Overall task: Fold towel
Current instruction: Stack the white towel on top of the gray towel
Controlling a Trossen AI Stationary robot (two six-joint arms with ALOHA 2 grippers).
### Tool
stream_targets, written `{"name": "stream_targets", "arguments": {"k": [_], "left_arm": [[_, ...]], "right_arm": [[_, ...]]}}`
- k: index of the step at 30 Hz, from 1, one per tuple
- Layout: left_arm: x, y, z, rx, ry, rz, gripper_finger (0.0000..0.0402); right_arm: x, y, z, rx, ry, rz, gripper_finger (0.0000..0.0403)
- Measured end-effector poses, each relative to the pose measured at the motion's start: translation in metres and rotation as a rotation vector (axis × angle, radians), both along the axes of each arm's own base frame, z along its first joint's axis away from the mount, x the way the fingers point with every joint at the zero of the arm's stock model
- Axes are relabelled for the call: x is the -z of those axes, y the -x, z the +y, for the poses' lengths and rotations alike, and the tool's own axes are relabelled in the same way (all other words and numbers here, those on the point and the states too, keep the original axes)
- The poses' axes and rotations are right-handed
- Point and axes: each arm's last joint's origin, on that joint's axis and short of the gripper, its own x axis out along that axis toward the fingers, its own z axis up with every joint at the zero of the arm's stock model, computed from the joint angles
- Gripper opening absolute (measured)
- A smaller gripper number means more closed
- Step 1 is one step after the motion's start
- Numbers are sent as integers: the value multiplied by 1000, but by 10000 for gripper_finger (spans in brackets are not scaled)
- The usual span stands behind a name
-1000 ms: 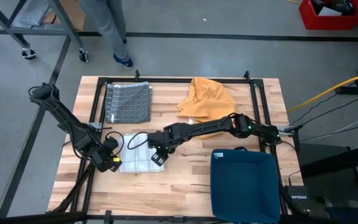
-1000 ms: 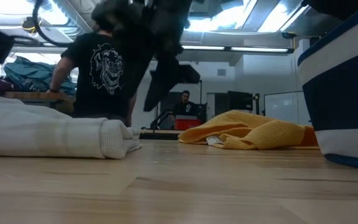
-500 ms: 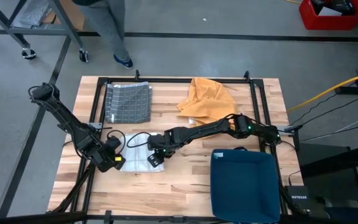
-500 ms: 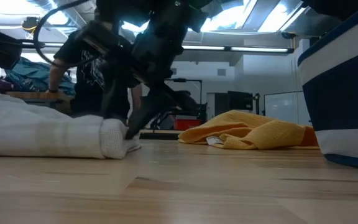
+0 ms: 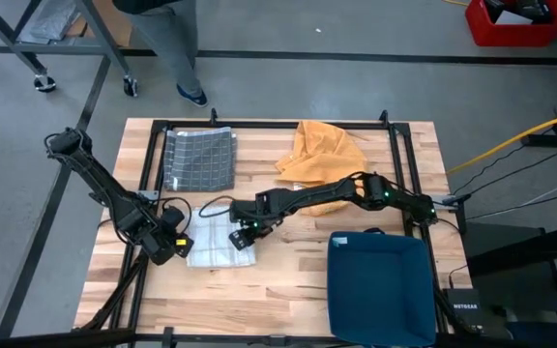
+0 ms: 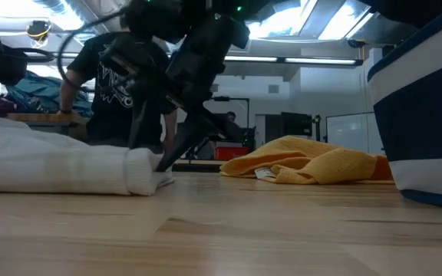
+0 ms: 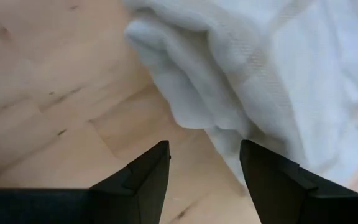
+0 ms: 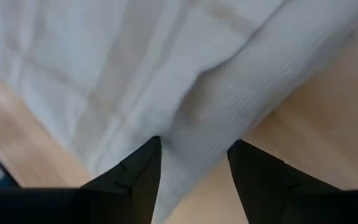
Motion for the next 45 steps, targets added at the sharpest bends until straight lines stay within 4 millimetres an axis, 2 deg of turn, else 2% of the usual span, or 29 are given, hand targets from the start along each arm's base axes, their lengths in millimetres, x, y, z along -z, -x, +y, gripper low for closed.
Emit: {"name": "stream_targets", "arguments": {"k": [7,13,24,32,40,45], "left_arm": [[-12,3,4,-44,73,-104,189],[-17,5,10,-130,52,-200,189],[-5,-4,15,-198,-54,-107,189],[-11,2,14,-82,92,-12,185],[-32,16,26,-76,222,-166,161],[-36,17,31,-133,194,-257,153]], "right_arm": [[0,-2,-21,51,-3,2,188],[0,-2,-21,52,-3,1,188],[0,-2,-20,51,-1,2,188],[0,-2,-21,45,-12,3,188],[0,-2,-20,37,-17,3,188],[0,-2,-20,36,-17,1,188]]}}
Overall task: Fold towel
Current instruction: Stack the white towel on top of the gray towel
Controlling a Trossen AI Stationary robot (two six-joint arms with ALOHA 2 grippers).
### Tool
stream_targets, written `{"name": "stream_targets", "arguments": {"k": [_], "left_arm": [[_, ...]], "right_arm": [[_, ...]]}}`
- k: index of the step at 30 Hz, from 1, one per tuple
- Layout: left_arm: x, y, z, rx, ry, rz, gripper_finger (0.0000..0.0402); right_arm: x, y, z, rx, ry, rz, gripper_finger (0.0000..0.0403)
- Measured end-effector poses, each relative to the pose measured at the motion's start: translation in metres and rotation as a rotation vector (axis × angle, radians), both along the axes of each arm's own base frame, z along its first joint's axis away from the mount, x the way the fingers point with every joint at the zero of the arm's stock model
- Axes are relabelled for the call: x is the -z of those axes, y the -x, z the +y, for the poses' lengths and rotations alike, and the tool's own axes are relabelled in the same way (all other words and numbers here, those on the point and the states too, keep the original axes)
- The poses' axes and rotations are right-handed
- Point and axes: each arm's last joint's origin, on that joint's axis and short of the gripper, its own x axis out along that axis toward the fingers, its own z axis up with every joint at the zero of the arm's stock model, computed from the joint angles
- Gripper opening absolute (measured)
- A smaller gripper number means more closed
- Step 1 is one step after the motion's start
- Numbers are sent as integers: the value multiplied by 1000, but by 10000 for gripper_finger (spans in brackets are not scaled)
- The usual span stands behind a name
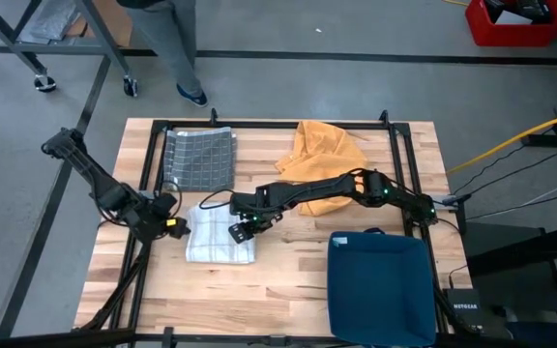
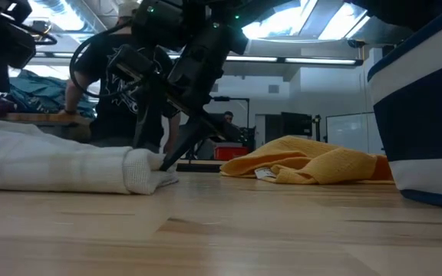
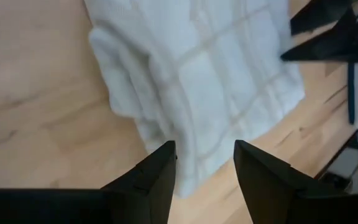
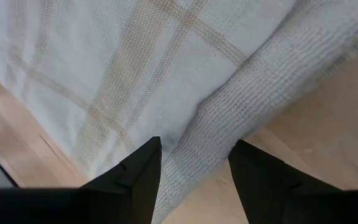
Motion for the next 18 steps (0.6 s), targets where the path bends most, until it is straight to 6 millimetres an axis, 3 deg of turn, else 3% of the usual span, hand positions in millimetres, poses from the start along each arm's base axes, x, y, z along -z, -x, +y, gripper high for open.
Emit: {"name": "stream_targets", "arguments": {"k": [10,18], "left_arm": [[9,-7,-4,137,-235,54,153],[23,-18,-3,37,-313,170,153]], "right_arm": [[0,0,0,1,3,-3,188],[0,0,-1,10,25,-4,188]]}}
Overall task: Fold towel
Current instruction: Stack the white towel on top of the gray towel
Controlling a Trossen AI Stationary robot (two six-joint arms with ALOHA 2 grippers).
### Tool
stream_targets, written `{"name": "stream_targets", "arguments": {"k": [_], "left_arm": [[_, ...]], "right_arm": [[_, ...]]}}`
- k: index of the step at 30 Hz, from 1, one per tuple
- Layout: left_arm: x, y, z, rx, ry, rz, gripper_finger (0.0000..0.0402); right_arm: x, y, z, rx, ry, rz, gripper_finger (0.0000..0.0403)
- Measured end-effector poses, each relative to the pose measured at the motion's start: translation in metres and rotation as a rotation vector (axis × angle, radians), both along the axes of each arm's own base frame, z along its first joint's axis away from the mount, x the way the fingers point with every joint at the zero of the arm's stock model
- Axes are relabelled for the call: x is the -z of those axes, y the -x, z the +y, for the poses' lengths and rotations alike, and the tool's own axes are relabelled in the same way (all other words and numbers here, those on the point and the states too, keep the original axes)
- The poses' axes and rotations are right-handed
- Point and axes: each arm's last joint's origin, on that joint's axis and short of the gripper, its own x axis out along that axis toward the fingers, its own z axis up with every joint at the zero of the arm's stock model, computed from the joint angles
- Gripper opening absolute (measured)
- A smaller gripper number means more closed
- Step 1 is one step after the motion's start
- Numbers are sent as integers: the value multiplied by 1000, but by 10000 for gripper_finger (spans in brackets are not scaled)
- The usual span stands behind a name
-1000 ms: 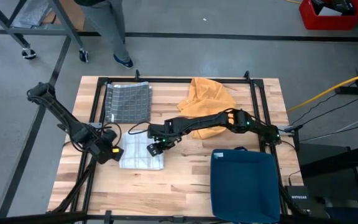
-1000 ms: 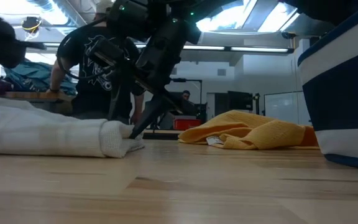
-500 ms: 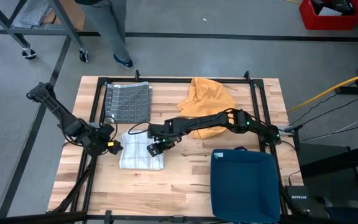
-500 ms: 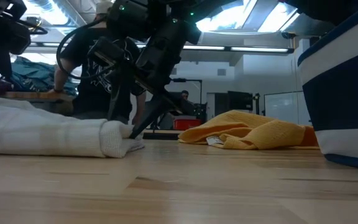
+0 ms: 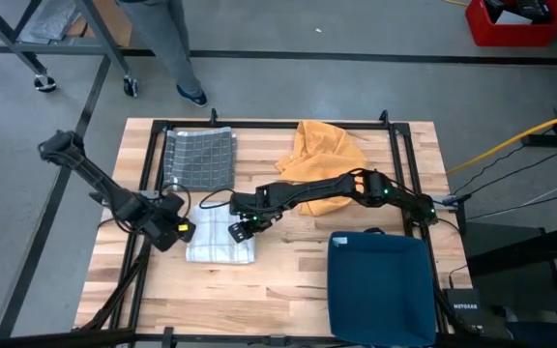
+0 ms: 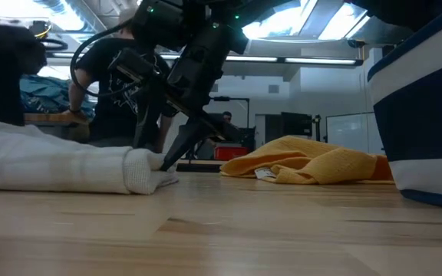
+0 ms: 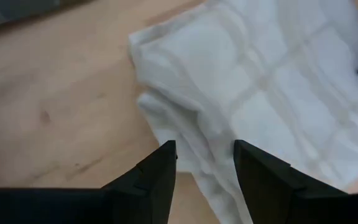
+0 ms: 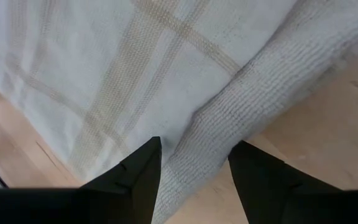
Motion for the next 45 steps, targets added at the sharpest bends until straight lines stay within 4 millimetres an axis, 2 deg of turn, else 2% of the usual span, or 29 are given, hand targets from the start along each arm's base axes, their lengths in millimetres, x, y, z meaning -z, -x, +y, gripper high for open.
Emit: {"name": "stream_targets", "arguments": {"k": [7,16,28,33,39,45], "left_arm": [[14,-15,-3,-69,-31,60,153],[32,-23,0,-166,-31,234,153],[47,-48,3,-207,18,151,153],[58,-50,6,-228,53,81,153],[59,-49,6,-217,55,80,153],[60,-49,6,-213,56,87,153]], "right_arm": [[0,0,0,0,0,0,188],[0,0,0,6,-1,2,188],[0,0,1,7,-3,4,188],[1,2,0,7,-2,20,188],[2,6,0,-9,-25,73,188],[3,11,-14,4,-71,127,188]]}}
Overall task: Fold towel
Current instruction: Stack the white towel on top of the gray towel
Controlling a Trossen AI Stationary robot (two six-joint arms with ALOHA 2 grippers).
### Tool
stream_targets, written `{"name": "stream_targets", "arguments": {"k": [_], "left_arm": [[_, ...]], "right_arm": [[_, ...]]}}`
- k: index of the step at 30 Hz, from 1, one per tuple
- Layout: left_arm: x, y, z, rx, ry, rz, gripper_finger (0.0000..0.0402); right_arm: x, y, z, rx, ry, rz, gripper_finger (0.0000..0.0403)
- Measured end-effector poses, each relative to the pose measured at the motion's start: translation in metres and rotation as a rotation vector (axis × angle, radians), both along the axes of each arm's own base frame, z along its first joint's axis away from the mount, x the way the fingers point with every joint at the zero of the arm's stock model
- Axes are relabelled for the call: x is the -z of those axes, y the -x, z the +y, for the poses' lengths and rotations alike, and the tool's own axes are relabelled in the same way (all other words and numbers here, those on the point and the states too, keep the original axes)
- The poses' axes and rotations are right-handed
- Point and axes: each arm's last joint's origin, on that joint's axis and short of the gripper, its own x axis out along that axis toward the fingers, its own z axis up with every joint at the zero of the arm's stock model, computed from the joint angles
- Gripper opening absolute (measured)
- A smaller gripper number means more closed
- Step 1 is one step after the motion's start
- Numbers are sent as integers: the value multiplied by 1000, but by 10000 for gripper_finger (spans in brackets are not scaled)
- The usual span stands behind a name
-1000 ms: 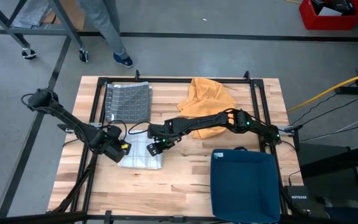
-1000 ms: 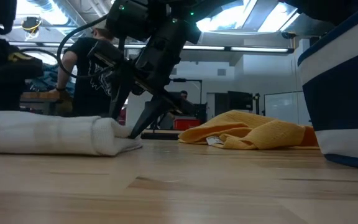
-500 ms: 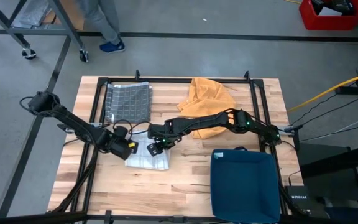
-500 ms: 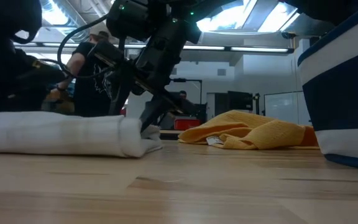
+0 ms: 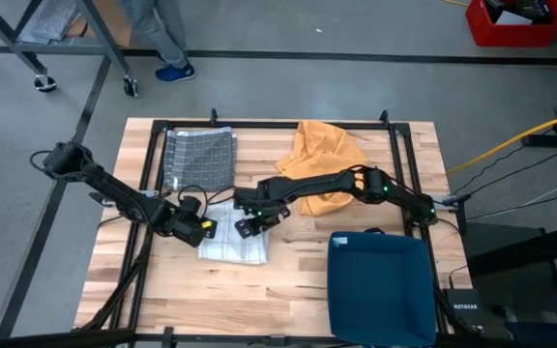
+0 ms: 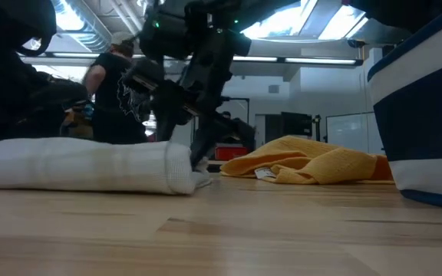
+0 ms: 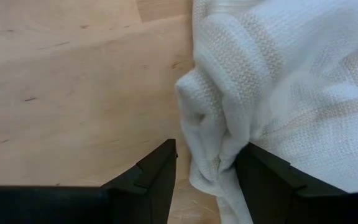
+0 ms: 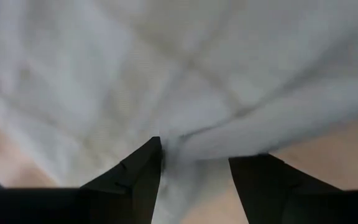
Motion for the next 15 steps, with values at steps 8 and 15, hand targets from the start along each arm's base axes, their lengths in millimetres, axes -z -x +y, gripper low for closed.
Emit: {"name": "stream_targets", "arguments": {"k": [8,15], "left_arm": [[0,0,0,19,-4,11,153],[1,1,0,18,-2,11,153]], "right_arm": [[-3,18,-7,16,25,202,188],[-4,11,1,19,116,117,188]]}}
